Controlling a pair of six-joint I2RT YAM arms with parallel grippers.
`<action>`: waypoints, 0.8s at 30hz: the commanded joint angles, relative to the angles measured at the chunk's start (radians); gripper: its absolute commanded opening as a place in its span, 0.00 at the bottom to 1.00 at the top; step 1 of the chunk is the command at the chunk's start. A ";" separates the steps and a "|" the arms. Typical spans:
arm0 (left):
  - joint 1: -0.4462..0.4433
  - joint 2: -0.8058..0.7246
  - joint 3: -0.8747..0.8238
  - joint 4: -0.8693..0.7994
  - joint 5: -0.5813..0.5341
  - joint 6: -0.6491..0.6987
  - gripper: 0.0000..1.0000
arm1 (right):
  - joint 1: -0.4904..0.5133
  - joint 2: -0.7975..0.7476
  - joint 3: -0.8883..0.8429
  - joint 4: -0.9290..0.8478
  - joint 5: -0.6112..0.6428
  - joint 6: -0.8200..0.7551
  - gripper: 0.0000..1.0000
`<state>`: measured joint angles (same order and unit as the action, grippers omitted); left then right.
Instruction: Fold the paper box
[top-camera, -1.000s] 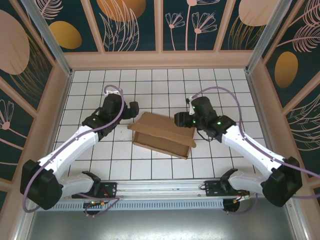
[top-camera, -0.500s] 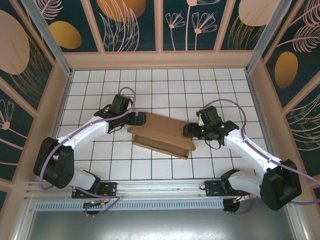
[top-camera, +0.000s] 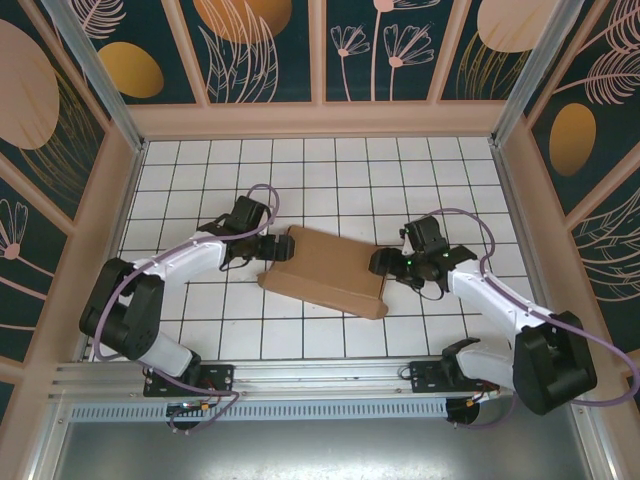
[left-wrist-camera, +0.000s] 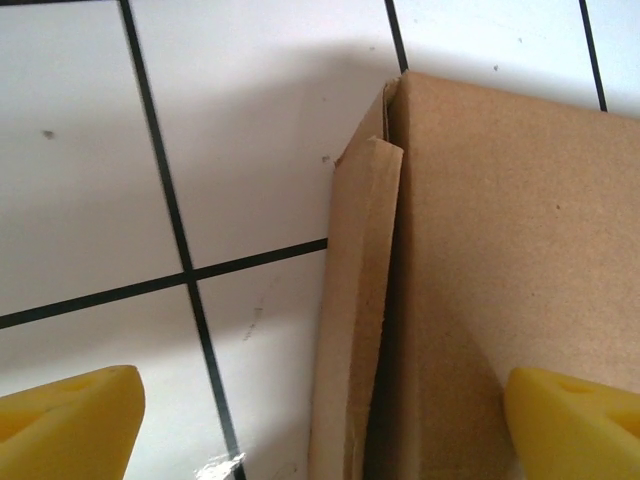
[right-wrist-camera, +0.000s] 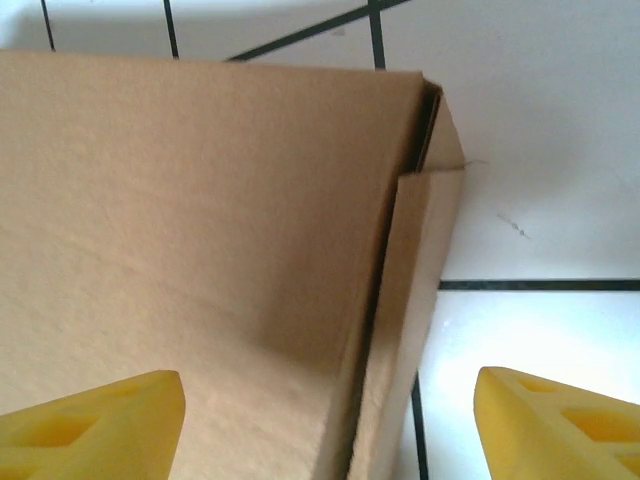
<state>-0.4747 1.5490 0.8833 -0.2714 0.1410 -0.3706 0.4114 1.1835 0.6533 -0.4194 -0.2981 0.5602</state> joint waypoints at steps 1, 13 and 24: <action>0.001 0.032 -0.015 0.040 0.062 -0.029 0.85 | -0.017 0.052 0.003 0.104 -0.096 0.032 0.73; 0.063 0.095 -0.029 0.166 0.125 -0.114 0.66 | -0.066 0.374 0.204 0.157 -0.064 -0.081 0.59; 0.074 0.070 -0.068 0.232 0.133 -0.222 0.68 | -0.068 0.505 0.358 0.097 0.019 -0.218 0.69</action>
<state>-0.3923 1.6398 0.8429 -0.0330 0.2569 -0.5640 0.3401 1.6863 0.9932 -0.2882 -0.3126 0.3962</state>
